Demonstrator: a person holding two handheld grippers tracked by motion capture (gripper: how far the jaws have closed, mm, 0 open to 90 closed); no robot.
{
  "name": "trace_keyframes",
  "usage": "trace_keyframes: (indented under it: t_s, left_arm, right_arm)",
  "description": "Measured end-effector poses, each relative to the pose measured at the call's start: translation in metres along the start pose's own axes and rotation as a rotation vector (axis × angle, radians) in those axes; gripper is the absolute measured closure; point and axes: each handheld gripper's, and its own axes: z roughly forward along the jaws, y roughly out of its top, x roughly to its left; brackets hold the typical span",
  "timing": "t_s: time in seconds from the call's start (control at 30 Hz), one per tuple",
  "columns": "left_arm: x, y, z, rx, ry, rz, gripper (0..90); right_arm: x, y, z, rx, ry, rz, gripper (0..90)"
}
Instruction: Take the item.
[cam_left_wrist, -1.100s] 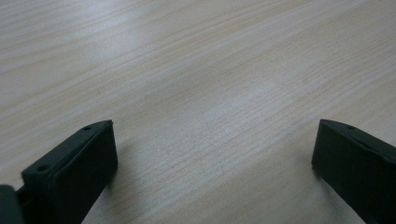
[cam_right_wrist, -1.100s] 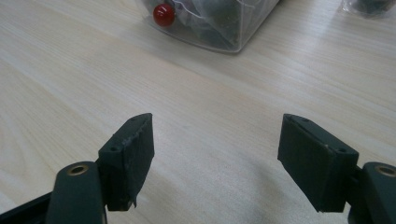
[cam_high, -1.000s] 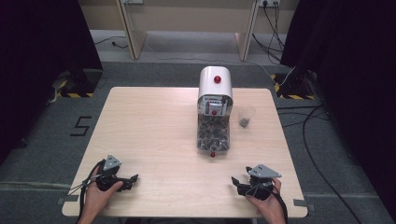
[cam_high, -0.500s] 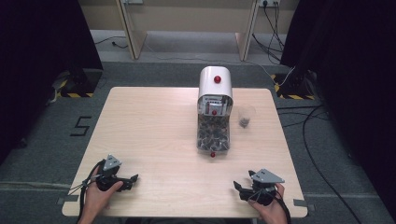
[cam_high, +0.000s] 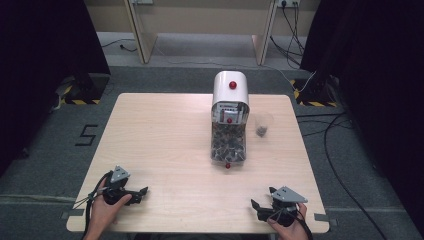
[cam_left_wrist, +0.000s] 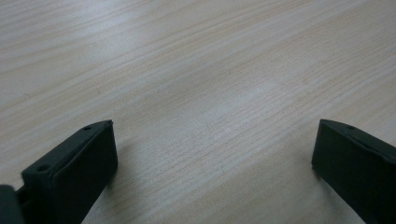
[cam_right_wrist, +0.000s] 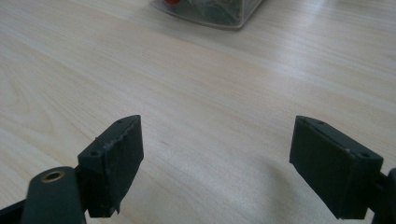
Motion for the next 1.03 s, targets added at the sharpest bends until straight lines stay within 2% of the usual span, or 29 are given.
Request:
trace_keyframes:
  t_s: [0.67,1.03]
  left_arm:
    - [0.000,0.000,0.000,0.000,0.000,0.000,0.0]
    - [0.000,0.000,0.000,0.000,0.000,0.000,0.0]
  right_arm:
    - [0.000,-0.022,-0.013,0.008,-0.032,0.027,17.9]
    - [-0.002,-0.026,-0.015,0.007,-0.039,0.035,18.1]
